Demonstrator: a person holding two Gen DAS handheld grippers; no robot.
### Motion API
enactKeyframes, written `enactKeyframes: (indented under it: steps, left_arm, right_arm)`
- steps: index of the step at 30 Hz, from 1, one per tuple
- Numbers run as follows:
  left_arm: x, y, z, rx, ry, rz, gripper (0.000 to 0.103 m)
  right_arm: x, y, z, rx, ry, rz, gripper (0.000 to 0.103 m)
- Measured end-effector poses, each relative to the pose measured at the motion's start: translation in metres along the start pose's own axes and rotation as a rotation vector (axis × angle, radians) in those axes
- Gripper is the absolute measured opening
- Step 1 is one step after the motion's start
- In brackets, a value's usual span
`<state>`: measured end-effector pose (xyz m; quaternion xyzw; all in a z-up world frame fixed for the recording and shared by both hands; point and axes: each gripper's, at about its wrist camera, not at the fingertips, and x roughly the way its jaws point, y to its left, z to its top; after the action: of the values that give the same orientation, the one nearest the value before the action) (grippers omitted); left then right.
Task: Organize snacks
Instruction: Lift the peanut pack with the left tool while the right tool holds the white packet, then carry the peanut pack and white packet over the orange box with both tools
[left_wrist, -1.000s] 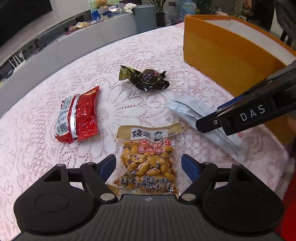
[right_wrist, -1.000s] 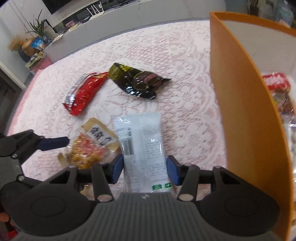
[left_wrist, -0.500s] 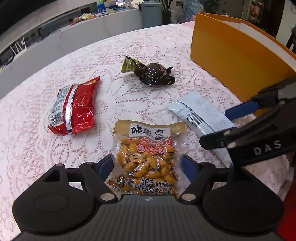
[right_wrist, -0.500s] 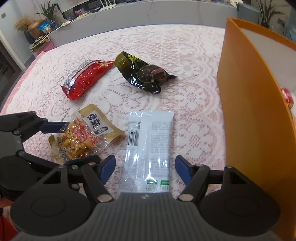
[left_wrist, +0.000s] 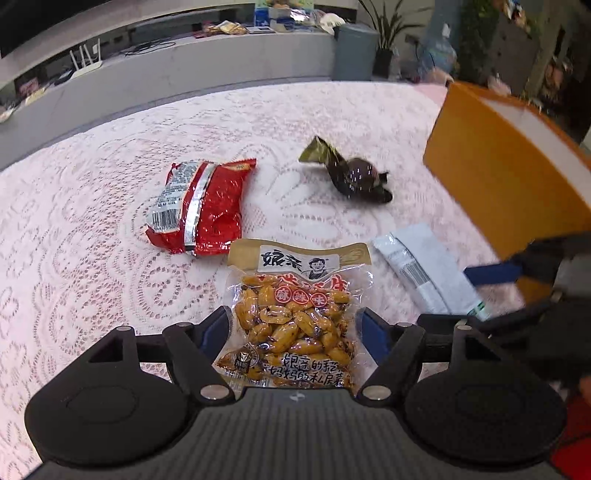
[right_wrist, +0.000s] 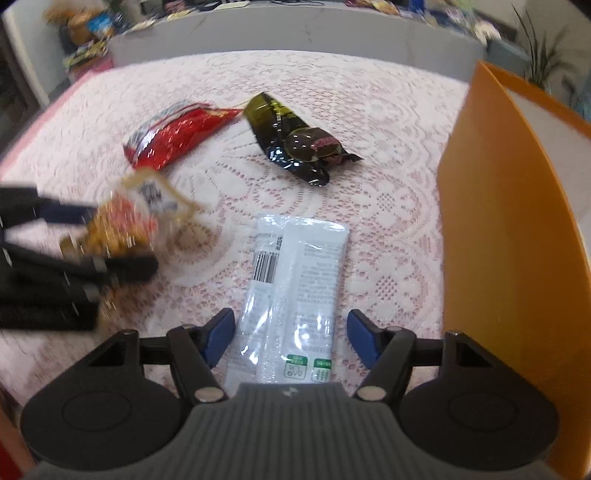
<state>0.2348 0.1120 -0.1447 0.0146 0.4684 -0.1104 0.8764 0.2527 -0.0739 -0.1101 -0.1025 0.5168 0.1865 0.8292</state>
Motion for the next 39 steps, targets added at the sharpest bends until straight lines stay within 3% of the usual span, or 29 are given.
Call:
enactKeyframes:
  steps: [7, 12, 20, 24, 35, 39]
  left_arm:
    - [-0.002, -0.005, 0.001, 0.002, -0.007, 0.003, 0.085]
    - [-0.013, -0.003, 0.007, -0.011, -0.032, -0.007, 0.085]
    - [-0.024, -0.009, 0.014, -0.077, 0.018, -0.01, 0.084]
    - [-0.037, -0.014, 0.015, -0.142, 0.016, -0.05, 0.084]
    - [-0.088, -0.061, 0.045, -0.108, -0.039, -0.023, 0.084]
    - [-0.093, -0.094, 0.055, -0.055, -0.039, -0.055, 0.084]
  right_arm:
    - [-0.004, 0.008, -0.001, -0.027, -0.024, -0.013, 0.049]
    - [-0.011, 0.005, 0.0, -0.002, -0.042, -0.017, 0.048]
    - [-0.037, 0.004, 0.009, -0.002, -0.068, 0.021, 0.048]
    - [-0.06, -0.001, 0.016, -0.014, -0.086, 0.031, 0.048]
    - [-0.132, -0.057, 0.022, 0.052, -0.12, 0.115, 0.048]
    - [-0.158, -0.088, 0.019, 0.068, -0.124, 0.091, 0.048]
